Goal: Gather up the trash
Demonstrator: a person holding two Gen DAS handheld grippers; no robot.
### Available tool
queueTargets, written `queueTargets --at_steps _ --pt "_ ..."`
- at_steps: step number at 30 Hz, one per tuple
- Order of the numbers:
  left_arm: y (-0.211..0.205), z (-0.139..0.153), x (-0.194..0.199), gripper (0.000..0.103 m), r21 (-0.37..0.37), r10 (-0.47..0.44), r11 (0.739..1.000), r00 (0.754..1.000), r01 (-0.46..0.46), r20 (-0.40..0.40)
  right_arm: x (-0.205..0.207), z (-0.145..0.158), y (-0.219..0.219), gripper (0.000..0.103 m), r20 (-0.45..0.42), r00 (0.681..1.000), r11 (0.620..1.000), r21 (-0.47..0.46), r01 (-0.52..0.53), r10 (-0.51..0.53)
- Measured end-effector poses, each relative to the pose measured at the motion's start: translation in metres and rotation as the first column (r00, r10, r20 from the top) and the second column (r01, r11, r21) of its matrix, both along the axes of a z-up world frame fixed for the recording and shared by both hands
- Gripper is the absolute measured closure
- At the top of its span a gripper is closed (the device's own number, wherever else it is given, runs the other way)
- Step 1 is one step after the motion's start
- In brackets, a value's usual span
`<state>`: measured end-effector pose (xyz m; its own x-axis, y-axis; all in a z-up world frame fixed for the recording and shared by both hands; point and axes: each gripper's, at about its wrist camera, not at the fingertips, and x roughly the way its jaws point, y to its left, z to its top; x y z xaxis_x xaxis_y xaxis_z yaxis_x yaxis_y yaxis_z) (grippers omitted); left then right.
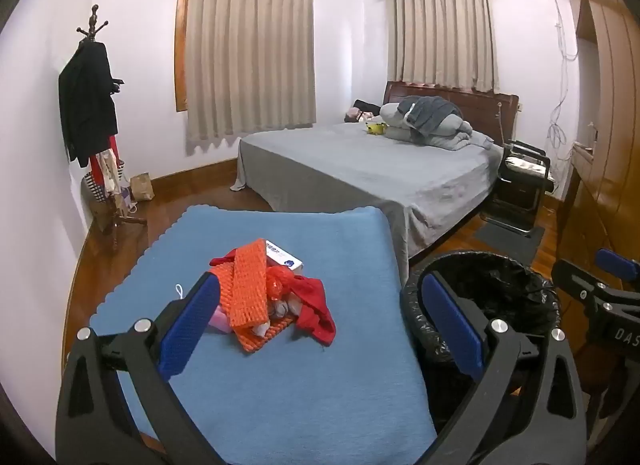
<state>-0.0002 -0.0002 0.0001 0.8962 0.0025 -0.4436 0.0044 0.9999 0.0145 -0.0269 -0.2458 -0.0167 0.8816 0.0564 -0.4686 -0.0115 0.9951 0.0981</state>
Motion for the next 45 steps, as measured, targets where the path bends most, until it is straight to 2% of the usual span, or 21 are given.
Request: queueTargets --at_steps 45 --pt "0.010 0.000 0.000 0.005 -0.007 0.005 1.000 1.000 -0.005 -0.004 0.001 0.000 0.003 0.006 0.001 1.000 1.000 -0.008 0.000 0.000"
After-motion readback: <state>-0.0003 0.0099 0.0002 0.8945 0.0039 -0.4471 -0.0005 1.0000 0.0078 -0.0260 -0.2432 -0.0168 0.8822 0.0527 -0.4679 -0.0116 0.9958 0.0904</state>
